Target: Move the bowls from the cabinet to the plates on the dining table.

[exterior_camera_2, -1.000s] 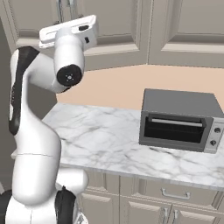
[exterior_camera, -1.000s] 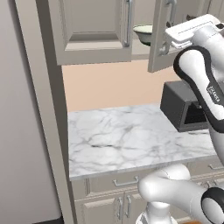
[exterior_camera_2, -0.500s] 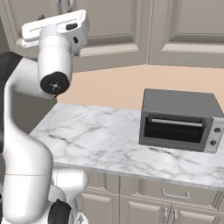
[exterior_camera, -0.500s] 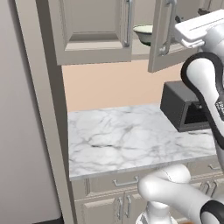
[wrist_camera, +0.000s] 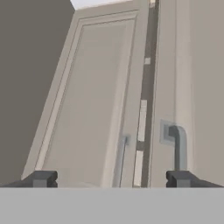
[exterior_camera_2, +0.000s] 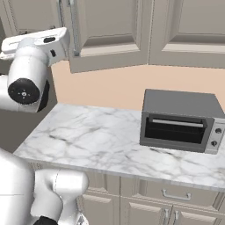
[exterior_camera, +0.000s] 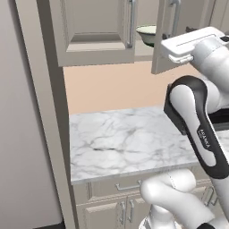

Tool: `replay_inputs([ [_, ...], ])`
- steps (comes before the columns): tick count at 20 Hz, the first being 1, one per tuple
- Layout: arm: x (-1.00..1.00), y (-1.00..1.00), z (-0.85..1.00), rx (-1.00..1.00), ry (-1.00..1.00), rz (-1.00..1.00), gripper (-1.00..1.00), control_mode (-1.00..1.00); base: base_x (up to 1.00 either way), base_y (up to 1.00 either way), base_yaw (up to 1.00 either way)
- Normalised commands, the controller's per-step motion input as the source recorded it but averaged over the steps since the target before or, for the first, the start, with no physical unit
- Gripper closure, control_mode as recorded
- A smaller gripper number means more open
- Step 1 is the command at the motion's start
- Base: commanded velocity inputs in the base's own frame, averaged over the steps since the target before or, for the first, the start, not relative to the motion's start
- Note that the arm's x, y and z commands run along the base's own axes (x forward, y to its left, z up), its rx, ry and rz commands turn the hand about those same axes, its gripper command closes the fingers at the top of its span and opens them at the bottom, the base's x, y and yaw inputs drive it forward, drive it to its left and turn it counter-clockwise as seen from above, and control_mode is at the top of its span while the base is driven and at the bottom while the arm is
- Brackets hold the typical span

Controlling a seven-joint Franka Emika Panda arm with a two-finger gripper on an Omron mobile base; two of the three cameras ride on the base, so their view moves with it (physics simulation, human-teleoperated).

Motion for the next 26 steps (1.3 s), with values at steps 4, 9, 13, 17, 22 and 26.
replay_inputs([
  [4, -0.3, 0.37, -0.17, 0.03, 0.16, 0.0, -1.0, -1.0, 0.0, 0.0, 0.0],
  [9, -0.23, 0.31, -0.04, 0.04, 0.18, 0.0, -1.0, -1.0, 0.0, 0.0, 0.0],
  [13, -0.06, 0.27, -0.24, 0.0, 0.25, 0.0, -1.0, -1.0, 0.0, 0.0, 0.0],
  [17, -0.02, 0.19, -0.31, 0.0, 0.27, 0.0, -1.0, -1.0, 0.0, 0.0, 0.0],
  [22, 0.0, 0.04, -0.32, -0.09, 0.24, 0.0, -1.0, -1.0, 0.0, 0.0, 0.0],
  [26, 0.05, 0.0, -0.04, -0.23, 0.11, 0.0, -1.0, -1.0, 0.0, 0.0, 0.0],
])
